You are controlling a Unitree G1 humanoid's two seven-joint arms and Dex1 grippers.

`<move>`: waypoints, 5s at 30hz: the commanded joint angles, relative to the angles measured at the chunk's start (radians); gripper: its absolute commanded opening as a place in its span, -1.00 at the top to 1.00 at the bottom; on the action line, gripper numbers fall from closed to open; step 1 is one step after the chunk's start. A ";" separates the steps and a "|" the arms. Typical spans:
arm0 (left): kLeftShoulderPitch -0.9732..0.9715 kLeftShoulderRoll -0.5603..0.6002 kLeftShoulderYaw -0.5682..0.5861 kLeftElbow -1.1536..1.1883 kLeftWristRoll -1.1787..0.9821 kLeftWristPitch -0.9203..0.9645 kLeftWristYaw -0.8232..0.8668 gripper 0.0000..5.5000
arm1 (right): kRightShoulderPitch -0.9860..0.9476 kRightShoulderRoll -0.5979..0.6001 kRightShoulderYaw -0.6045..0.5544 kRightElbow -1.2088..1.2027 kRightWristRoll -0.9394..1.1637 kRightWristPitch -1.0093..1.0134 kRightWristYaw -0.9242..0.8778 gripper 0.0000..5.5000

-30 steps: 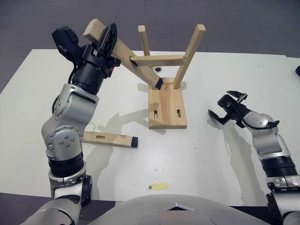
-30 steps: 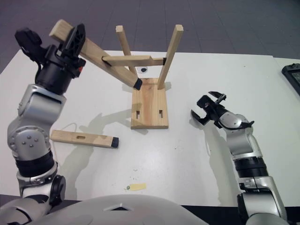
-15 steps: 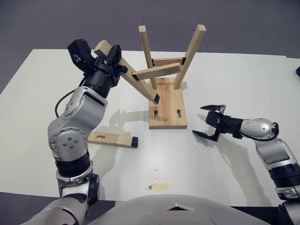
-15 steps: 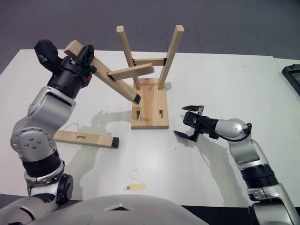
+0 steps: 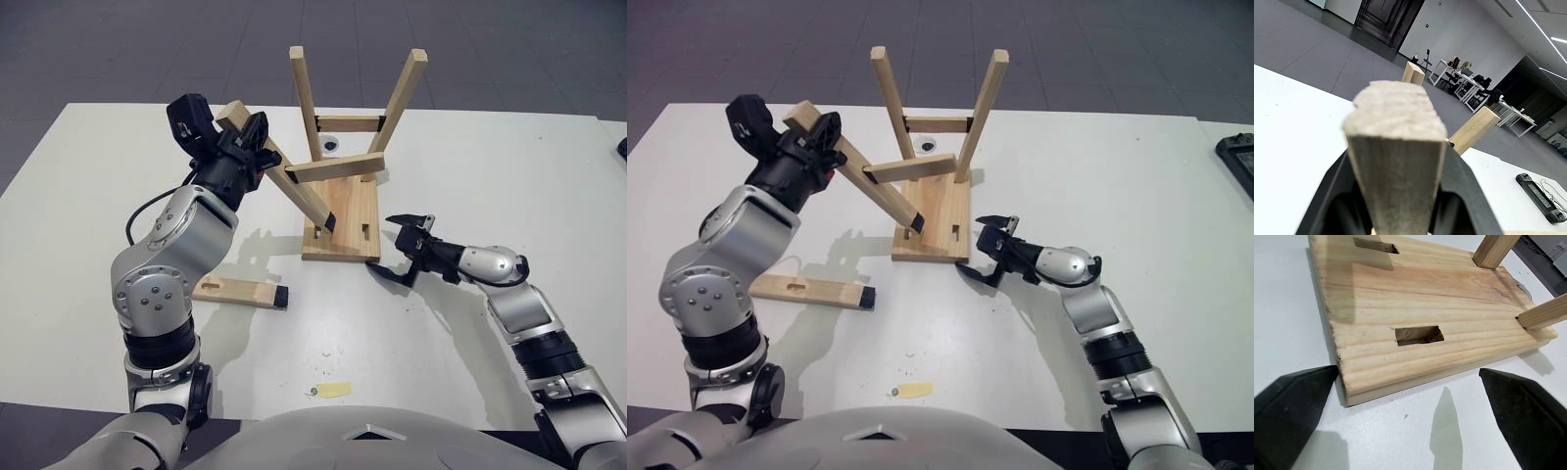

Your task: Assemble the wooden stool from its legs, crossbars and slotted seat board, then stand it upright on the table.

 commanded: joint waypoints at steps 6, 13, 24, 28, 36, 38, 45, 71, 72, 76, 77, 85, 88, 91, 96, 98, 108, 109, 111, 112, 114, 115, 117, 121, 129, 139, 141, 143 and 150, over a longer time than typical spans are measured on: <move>0.021 0.000 -0.013 0.025 0.157 -0.010 -0.081 0.63 | 0.007 0.078 0.030 0.027 -0.027 0.084 -0.075 -0.96; 0.042 -0.015 -0.068 0.069 0.317 -0.049 -0.187 0.63 | -0.008 0.101 0.044 0.025 -0.033 0.099 -0.093 -0.96; 0.091 -0.032 -0.101 0.102 0.486 -0.050 -0.290 0.63 | -0.021 0.104 0.047 0.027 -0.042 0.107 -0.107 -0.96; 0.111 -0.050 -0.121 0.065 0.494 0.004 -0.283 0.63 | -0.028 0.107 0.052 0.022 -0.051 0.114 -0.118 -0.96; 0.179 -0.089 -0.155 0.029 0.542 0.065 -0.283 0.63 | -0.043 0.100 0.061 0.005 -0.079 0.142 -0.132 -0.96; 0.203 -0.090 -0.178 0.026 0.568 0.068 -0.286 0.63 | -0.046 0.100 0.062 0.003 -0.083 0.144 -0.129 -0.96; 0.198 -0.113 -0.241 0.134 0.673 0.039 -0.328 0.63 | -0.080 0.094 0.078 -0.001 -0.087 0.147 -0.099 -0.96; 0.283 -0.156 -0.244 0.267 0.791 -0.004 -0.438 0.63 | -0.022 -0.027 -0.261 -0.338 0.321 0.243 0.098 -0.96; 0.279 -0.160 -0.243 0.267 0.793 -0.004 -0.438 0.63 | -0.020 -0.038 -0.283 -0.348 0.350 0.241 0.115 -0.96; 0.270 -0.174 -0.230 0.279 0.805 -0.012 -0.441 0.63 | -0.076 -0.037 -0.385 -0.367 0.505 0.280 0.132 -0.96; 0.270 -0.178 -0.226 0.291 0.810 -0.018 -0.443 0.63 | -0.111 -0.021 -0.408 -0.362 0.551 0.296 0.116 -0.96; 0.207 -0.182 -0.201 0.383 0.835 -0.069 -0.481 0.63 | -0.266 0.112 -0.442 -0.357 0.717 0.344 -0.066 -0.96; 0.171 -0.181 -0.190 0.412 0.836 -0.101 -0.497 0.63 | -0.279 0.135 -0.428 -0.341 0.698 0.331 -0.110 -0.96; 0.141 -0.186 -0.164 0.423 0.820 -0.147 -0.518 0.63 | -0.285 0.151 -0.419 -0.331 0.685 0.323 -0.139 -0.96; 0.115 -0.223 -0.127 0.419 0.784 -0.252 -0.565 0.63 | -0.286 0.163 -0.404 -0.320 0.669 0.312 -0.163 -0.96; 0.107 -0.246 -0.112 0.409 0.769 -0.295 -0.579 0.63 | -0.285 0.166 -0.397 -0.317 0.665 0.308 -0.167 -0.96; 0.068 -0.295 -0.071 0.374 0.720 -0.400 -0.625 0.00 | -0.286 0.171 -0.388 -0.306 0.659 0.290 -0.169 -0.96; 0.066 -0.296 -0.070 0.373 0.719 -0.404 -0.627 -0.06 | -0.285 0.171 -0.386 -0.306 0.658 0.289 -0.169 -0.96; 0.060 -0.300 -0.069 0.375 0.717 -0.414 -0.630 -0.18 | -0.284 0.170 -0.385 -0.305 0.656 0.286 -0.166 -0.96; 0.058 -0.303 -0.070 0.372 0.714 -0.418 -0.635 -0.25 | -0.284 0.169 -0.384 -0.304 0.655 0.284 -0.165 -0.96; 0.054 -0.304 -0.080 0.332 0.699 -0.422 -0.654 -0.39 | -0.282 0.168 -0.384 -0.301 0.654 0.281 -0.162 -0.96; 0.054 -0.300 -0.083 0.299 0.688 -0.417 -0.661 -0.44 | -0.280 0.168 -0.384 -0.300 0.654 0.281 -0.161 -0.96; 0.056 -0.272 -0.071 0.211 0.672 -0.392 -0.661 -0.59 | -0.280 0.168 -0.391 -0.294 0.655 0.283 -0.166 -0.96; 0.059 -0.164 0.002 0.007 0.607 -0.288 -0.668 -0.85 | -0.276 0.172 -0.419 -0.295 0.677 0.296 -0.189 -0.96; 0.203 0.166 0.360 -0.173 0.266 -0.012 -0.677 -0.95 | -0.268 0.162 -0.546 -0.297 0.769 0.331 -0.278 -0.96; 0.633 0.793 0.272 -0.052 0.640 -0.191 -1.316 -0.95 | -0.220 0.085 -0.564 -0.285 0.764 0.369 -0.255 -0.96; 0.641 0.852 0.276 -0.020 0.659 -0.239 -1.423 -0.95 | -0.214 0.078 -0.547 -0.284 0.750 0.370 -0.243 -0.96; 0.658 0.899 0.267 0.019 0.681 -0.300 -1.527 -0.95 | -0.203 0.076 -0.542 -0.288 0.749 0.376 -0.241 -0.96; 0.643 1.017 0.122 0.122 0.837 -0.490 -1.735 -0.95 | -0.183 0.085 -0.528 -0.297 0.755 0.384 -0.242 -0.96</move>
